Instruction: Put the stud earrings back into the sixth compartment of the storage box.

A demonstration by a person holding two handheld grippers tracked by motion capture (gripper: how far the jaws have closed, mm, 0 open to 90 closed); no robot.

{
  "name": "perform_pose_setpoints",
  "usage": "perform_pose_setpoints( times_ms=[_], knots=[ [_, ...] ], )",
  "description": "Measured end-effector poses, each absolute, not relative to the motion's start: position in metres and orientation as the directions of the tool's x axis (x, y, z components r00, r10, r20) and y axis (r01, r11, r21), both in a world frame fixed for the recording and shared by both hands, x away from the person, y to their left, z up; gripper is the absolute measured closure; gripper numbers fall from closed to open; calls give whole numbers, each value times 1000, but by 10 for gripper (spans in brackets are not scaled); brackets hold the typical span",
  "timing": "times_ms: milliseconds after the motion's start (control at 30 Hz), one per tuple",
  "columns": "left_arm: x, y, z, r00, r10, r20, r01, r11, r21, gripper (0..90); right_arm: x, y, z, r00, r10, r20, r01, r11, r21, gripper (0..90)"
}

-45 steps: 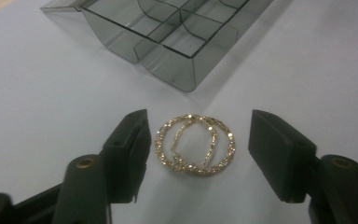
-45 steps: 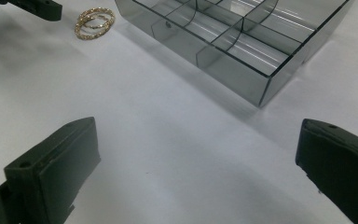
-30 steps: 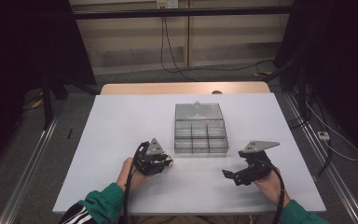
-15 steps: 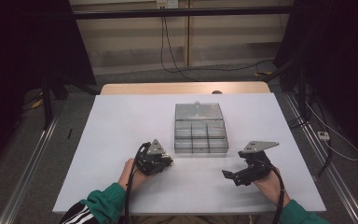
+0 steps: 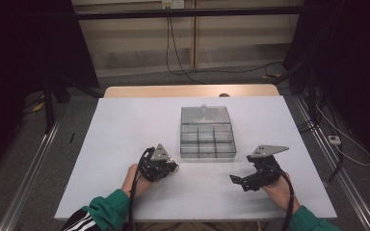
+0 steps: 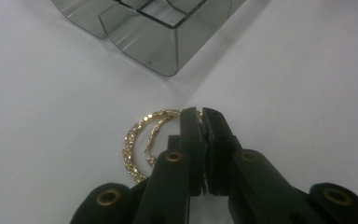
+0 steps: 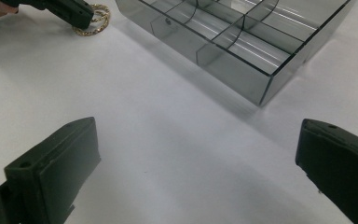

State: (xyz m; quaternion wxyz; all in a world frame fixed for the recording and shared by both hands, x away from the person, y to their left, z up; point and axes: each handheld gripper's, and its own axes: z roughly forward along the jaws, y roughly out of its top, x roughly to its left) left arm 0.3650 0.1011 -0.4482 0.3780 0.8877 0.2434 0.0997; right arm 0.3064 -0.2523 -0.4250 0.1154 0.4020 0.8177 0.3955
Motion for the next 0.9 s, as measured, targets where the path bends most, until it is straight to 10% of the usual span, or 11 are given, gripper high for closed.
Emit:
perform_pose_setpoints(
  times_ms=[900],
  knots=[
    [357, 105, -425, 861, 508, 29, 307, -565, 766, 886, 306, -253, -424, -650, 750, 123, 560, 363, 745, 0]
  ],
)
